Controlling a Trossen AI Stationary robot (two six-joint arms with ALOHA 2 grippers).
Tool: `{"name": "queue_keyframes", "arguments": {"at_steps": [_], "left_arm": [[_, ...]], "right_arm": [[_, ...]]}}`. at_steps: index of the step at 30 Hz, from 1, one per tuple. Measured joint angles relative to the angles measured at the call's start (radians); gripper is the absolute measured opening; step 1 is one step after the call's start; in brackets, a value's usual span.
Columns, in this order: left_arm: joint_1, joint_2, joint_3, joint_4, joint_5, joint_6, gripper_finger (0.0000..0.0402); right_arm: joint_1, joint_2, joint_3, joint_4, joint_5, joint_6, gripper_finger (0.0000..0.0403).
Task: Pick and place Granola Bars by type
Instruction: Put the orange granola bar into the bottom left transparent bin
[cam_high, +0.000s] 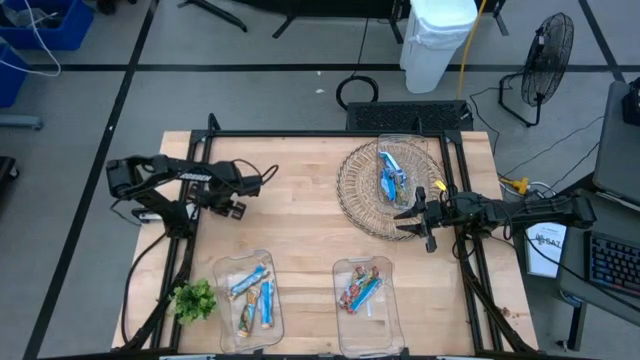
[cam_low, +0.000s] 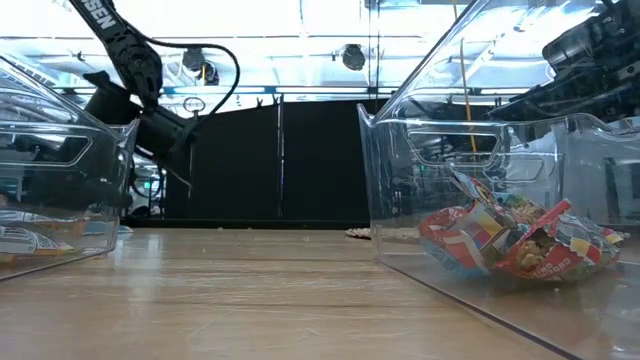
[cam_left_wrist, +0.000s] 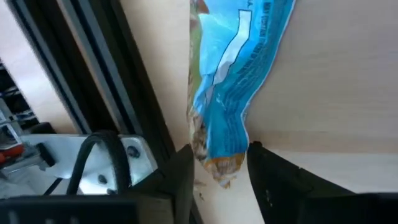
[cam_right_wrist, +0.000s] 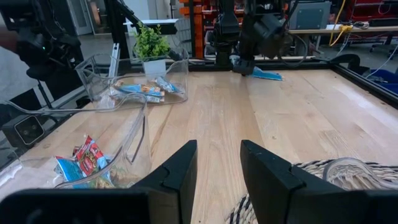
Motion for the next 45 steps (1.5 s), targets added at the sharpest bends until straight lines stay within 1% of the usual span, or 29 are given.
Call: {"name": "queue_keyframes", "arguments": {"at_steps": [8, 12, 15, 21, 23, 29, 33, 35, 38, 43, 45], "left_arm": [[0.000, 0.000, -0.029, 0.059, -0.005, 0.036, 0.0094], [0.000, 0.000, -0.029, 0.094, -0.015, 0.069, 0.0052], [-0.001, -0.001, -0.029, 0.136, -0.045, 0.098, 0.0016], [-0.047, -0.026, -0.030, 0.247, -0.143, 0.154, 0.0018], [-0.068, -0.048, -0.030, 0.277, -0.179, 0.154, 0.0011], [-0.150, -0.137, -0.030, 0.350, -0.269, 0.154, 0.0012], [-0.228, -0.201, -0.030, 0.430, -0.386, 0.156, 0.0011], [-0.269, -0.235, -0.030, 0.477, -0.440, 0.184, 0.0011], [-0.324, -0.276, -0.030, 0.577, -0.482, 0.267, 0.0011], [-0.441, -0.319, -0.030, 0.819, -0.483, 0.535, 0.0011], [-0.480, -0.330, -0.030, 0.917, -0.476, 0.611, 0.0012]], "right_arm": [[0.000, 0.000, 0.000, 0.000, 0.000, 0.000, 0.0114], [0.000, 0.000, 0.000, 0.000, 0.000, 0.000, 0.0114], [0.000, 0.000, 0.000, 0.000, 0.000, 0.000, 0.0114], [0.000, 0.000, 0.000, 0.000, 0.000, 0.000, 0.0114], [0.000, 0.000, 0.000, 0.000, 0.000, 0.000, 0.0114], [0.000, 0.000, 0.000, 0.000, 0.000, 0.000, 0.0114], [0.000, 0.000, 0.000, 0.000, 0.000, 0.000, 0.0114], [0.000, 0.000, 0.000, 0.000, 0.000, 0.000, 0.0114], [0.000, 0.000, 0.000, 0.000, 0.000, 0.000, 0.0114], [0.000, 0.000, 0.000, 0.000, 0.000, 0.000, 0.0114], [0.000, 0.000, 0.000, 0.000, 0.000, 0.000, 0.0114]]}}
